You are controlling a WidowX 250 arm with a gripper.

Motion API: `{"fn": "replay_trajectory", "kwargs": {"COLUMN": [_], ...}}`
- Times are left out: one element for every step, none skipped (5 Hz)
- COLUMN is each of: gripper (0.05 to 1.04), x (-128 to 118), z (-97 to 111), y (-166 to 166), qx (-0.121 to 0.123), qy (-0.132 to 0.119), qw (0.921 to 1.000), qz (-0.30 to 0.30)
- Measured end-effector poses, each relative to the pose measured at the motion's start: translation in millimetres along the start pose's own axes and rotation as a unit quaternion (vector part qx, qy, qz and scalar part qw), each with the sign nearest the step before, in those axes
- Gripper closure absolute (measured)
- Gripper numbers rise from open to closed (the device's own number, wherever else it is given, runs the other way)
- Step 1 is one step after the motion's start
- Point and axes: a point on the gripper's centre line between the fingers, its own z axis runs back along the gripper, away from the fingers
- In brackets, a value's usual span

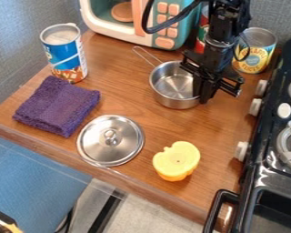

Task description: Put the silver pot on top of the purple cloth

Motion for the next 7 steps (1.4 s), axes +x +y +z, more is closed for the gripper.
{"fn": "replay_trajectory", "kwargs": {"gripper": [1.005,1.008,1.015,1.015,1.015,1.016,1.016], "x": [-0.2,5.3,-8.4,-27.3,-57.7,-90.3,-124.5], "z": [4.0,44.8,77.2,103.9,122.7,130.2,127.9], "y": [-4.1,-8.3,-15.6,-16.5,-5.7,14.2,38.2], "qx": [-0.014,-0.030,-0.043,-0.045,-0.043,-0.033,-0.026], "qy": [0.000,-0.050,-0.077,-0.098,-0.110,-0.113,-0.101], "qw": [0.9999,0.9982,0.9958,0.9935,0.9926,0.9930,0.9945], "qz": [-0.003,-0.014,-0.026,-0.037,-0.029,-0.010,0.009]}}
